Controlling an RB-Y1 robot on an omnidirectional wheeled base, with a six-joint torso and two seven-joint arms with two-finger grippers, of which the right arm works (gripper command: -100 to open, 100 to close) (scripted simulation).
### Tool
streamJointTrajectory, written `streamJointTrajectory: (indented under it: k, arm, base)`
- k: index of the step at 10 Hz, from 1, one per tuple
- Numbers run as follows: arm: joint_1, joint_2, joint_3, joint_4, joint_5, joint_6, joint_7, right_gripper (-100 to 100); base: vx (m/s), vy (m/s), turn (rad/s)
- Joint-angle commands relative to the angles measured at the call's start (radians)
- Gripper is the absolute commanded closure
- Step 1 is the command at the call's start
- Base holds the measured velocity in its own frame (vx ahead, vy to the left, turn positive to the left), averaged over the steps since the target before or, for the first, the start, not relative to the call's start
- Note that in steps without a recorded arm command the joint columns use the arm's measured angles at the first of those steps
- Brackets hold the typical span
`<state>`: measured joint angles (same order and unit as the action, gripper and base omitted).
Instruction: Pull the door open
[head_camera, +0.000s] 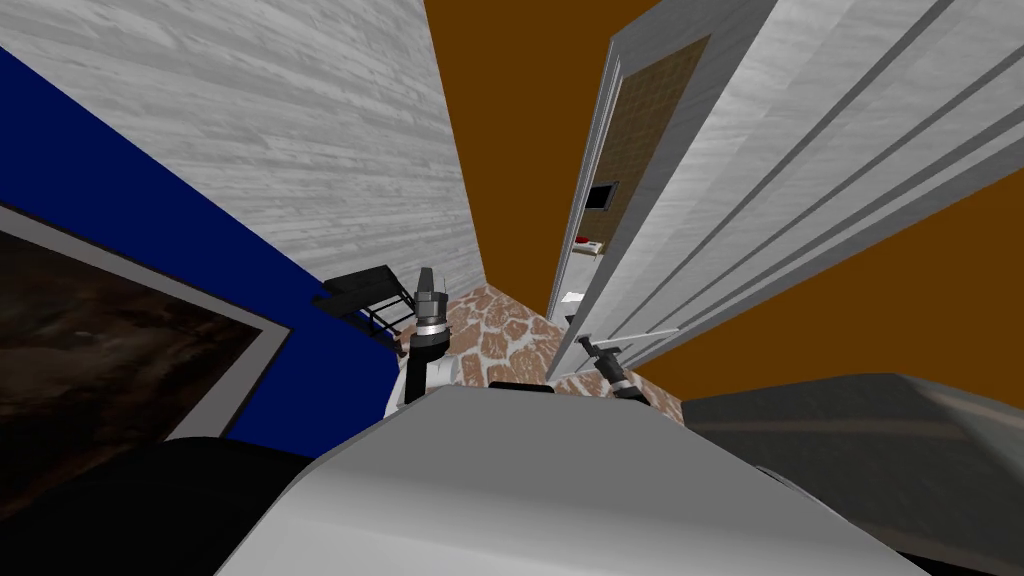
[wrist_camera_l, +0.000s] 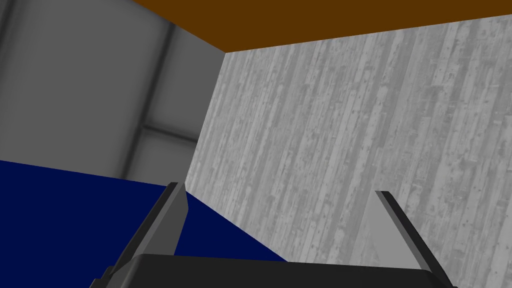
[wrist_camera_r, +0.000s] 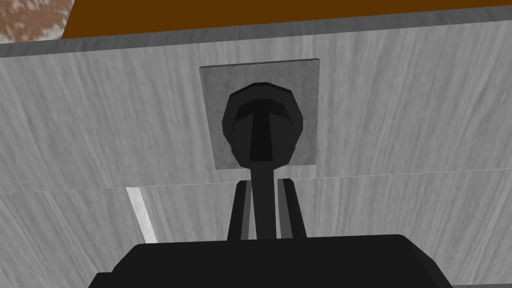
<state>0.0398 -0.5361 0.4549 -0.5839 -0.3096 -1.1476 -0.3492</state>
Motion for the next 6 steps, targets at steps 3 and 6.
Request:
streamJointTrajectory:
  k: [3, 6]
  arm:
    - [0.043, -0.012, 0.023, 0.016, -0.007, -0.071, 0.002, 100]
    - [0.093, -0.026, 0.051, 0.035, -0.015, -0.153, 0.004, 100]
  base:
    - [-0.029, -0.088, 0.071]
    - [-0.035, -0.071, 0.081]
